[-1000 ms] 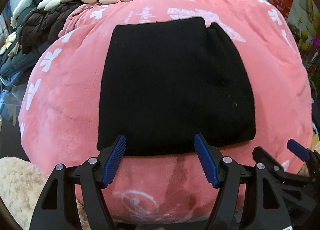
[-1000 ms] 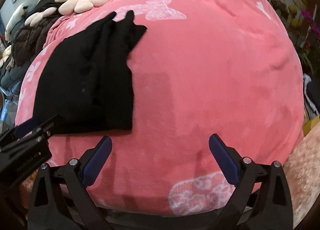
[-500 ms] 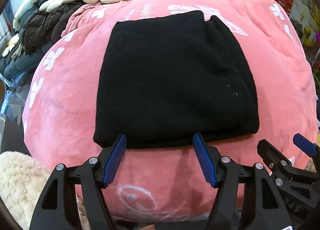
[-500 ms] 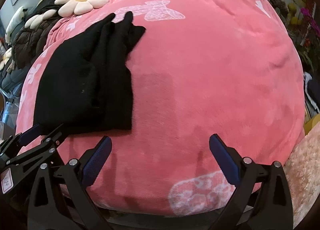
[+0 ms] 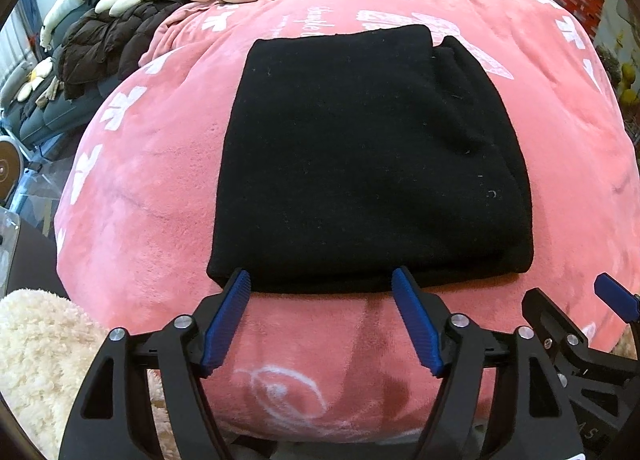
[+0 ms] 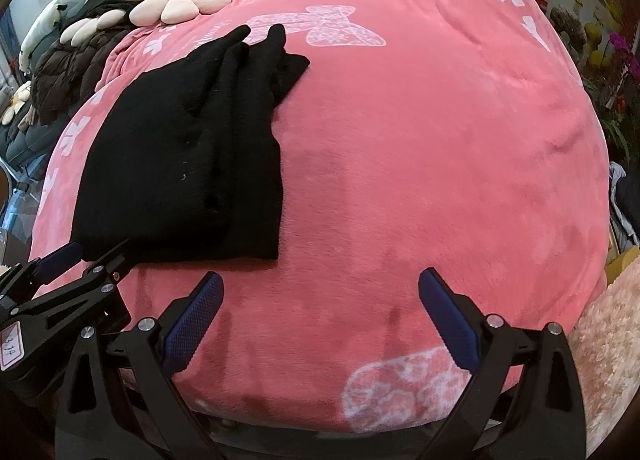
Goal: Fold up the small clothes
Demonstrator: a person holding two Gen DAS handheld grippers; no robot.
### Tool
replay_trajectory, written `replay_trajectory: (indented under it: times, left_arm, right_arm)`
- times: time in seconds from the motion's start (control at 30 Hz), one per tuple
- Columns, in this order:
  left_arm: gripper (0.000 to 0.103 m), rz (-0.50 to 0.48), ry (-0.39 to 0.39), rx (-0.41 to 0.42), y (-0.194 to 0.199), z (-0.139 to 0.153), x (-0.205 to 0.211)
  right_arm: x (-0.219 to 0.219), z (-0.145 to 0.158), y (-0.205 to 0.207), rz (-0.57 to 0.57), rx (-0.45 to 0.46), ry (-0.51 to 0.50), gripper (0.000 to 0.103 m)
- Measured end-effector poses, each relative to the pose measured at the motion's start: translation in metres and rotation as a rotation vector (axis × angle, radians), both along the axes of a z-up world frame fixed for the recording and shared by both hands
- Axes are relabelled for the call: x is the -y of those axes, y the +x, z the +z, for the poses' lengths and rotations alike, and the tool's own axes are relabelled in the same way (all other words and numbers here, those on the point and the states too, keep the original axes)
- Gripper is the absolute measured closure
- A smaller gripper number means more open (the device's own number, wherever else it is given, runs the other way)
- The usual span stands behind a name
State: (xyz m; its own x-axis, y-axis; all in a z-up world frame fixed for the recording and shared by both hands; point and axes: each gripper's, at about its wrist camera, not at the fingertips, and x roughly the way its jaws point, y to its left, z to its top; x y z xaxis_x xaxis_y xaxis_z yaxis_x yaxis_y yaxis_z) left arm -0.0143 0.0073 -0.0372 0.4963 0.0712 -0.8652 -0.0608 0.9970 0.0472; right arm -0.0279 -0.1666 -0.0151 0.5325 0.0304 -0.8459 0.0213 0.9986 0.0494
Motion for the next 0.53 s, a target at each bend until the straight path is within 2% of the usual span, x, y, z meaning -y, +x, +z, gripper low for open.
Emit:
replay_trajectory:
  times: [0.53]
  left_arm:
    - [0.031,0.006,0.025,-0.005,-0.0029,-0.001,-0.0005]
  right_arm:
    - [-0.0042,0.0,-0.0013,0.0,0.0,-0.006,0.007]
